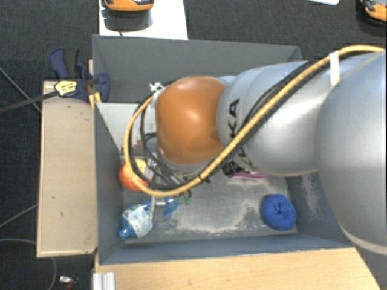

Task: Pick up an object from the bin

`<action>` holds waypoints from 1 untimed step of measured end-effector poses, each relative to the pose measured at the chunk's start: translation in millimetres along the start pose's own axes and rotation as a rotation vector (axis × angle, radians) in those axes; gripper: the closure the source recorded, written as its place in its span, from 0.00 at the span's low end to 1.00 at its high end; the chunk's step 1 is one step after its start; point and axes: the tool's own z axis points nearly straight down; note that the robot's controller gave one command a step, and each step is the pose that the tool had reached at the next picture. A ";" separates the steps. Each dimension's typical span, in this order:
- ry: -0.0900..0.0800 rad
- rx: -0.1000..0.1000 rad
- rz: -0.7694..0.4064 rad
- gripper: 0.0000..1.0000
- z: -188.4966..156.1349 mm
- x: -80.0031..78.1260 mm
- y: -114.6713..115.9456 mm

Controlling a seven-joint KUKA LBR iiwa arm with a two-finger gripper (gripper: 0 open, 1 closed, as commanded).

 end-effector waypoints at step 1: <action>-0.007 -0.001 0.004 0.00 -3.3 -2.2 -1.0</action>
Offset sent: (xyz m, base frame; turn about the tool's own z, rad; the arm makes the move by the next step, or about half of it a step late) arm -0.0144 -0.0267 -0.1086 -0.1955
